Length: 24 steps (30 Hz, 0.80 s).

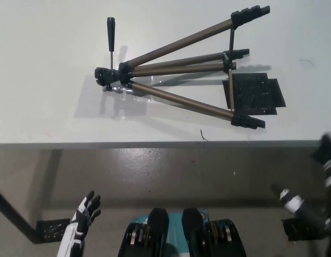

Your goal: A tripod lies near the right hand side of the table and the robot grab a leg of the tripod using its right hand and put it up right.

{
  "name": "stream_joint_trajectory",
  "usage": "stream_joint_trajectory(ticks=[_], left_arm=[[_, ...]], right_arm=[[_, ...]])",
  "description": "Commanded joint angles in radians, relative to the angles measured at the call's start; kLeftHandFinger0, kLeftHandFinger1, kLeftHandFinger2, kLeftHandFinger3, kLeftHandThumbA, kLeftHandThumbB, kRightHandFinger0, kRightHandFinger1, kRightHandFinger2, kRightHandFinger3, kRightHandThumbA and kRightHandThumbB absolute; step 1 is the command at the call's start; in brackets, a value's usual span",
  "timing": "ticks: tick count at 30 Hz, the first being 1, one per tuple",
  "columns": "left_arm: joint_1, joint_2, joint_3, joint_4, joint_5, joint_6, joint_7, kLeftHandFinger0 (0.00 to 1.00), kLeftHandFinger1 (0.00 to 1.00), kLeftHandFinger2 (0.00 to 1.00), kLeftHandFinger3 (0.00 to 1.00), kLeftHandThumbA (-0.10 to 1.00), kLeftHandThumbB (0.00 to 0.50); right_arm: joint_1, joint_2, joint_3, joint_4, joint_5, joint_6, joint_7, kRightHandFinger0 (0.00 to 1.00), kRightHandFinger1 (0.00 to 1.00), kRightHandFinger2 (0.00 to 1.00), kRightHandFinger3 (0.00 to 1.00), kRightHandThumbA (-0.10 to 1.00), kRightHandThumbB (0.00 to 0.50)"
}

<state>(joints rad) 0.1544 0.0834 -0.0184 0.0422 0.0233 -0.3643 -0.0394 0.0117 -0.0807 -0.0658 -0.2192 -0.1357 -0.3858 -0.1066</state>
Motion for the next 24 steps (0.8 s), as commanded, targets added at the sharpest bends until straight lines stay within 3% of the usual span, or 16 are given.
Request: stream_joint_trajectory(ticks=[1,3,6,7,9,12,14,16,24], left_arm=[[-0.024,0.016,-0.012,-0.074,-0.025,0.004,-0.032,1.0,1.0,1.0,1.0,1.0,0.255],[-0.032,0.019,-0.009,-0.085,-0.029,0.029,-0.037,1.0,1.0,1.0,1.0,1.0,0.266],[-0.051,0.019,-0.006,-0.067,-0.006,0.015,-0.028,1.0,1.0,1.0,1.0,1.0,0.246],[-0.052,0.021,-0.007,-0.058,-0.01,0.011,-0.032,1.0,1.0,1.0,1.0,1.0,0.231],[-0.05,0.025,-0.007,-0.043,-0.015,0.008,-0.037,1.0,1.0,1.0,1.0,1.0,0.245],[-0.047,0.018,-0.005,-0.028,-0.018,0.011,-0.034,1.0,1.0,1.0,1.0,1.0,0.26],[-0.046,0.016,-0.003,-0.012,-0.008,0.001,-0.027,1.0,1.0,1.0,1.0,1.0,0.259],[-0.038,0.017,-0.003,-0.004,-0.007,0.0,-0.027,1.0,1.0,1.0,1.0,1.0,0.267],[-0.019,0.023,-0.002,0.027,0.014,-0.02,-0.022,1.0,1.0,1.0,1.0,1.0,0.274]], right_arm=[[-0.151,-0.067,-0.056,-0.127,-0.094,0.049,0.002,1.0,1.0,1.0,1.0,0.89,0.303],[-0.223,-0.1,-0.07,-0.161,-0.155,0.128,0.02,1.0,1.0,1.0,1.0,0.91,0.315],[-0.394,-0.174,-0.067,-0.216,-0.209,0.273,0.09,1.0,1.0,1.0,1.0,0.78,0.289],[-0.432,-0.194,-0.06,-0.224,-0.239,0.311,0.111,1.0,1.0,1.0,1.0,0.78,0.302],[-0.545,-0.246,-0.033,-0.22,-0.304,0.419,0.181,1.0,1.0,1.0,1.0,0.81,0.349],[-0.69,-0.327,0.022,-0.16,-0.316,0.502,0.288,1.0,1.0,1.0,1.0,0.87,0.411],[-0.796,-0.368,0.085,-0.103,-0.36,0.545,0.369,1.0,1.0,1.0,1.0,0.98,0.476],[-0.889,-0.387,0.155,-0.036,-0.407,0.58,0.444,1.0,1.0,1.0,1.0,1.0,0.497],[-1.184,-0.347,0.404,0.363,-0.498,0.64,0.597,1.0,1.0,1.0,1.0,0.94,0.5]])
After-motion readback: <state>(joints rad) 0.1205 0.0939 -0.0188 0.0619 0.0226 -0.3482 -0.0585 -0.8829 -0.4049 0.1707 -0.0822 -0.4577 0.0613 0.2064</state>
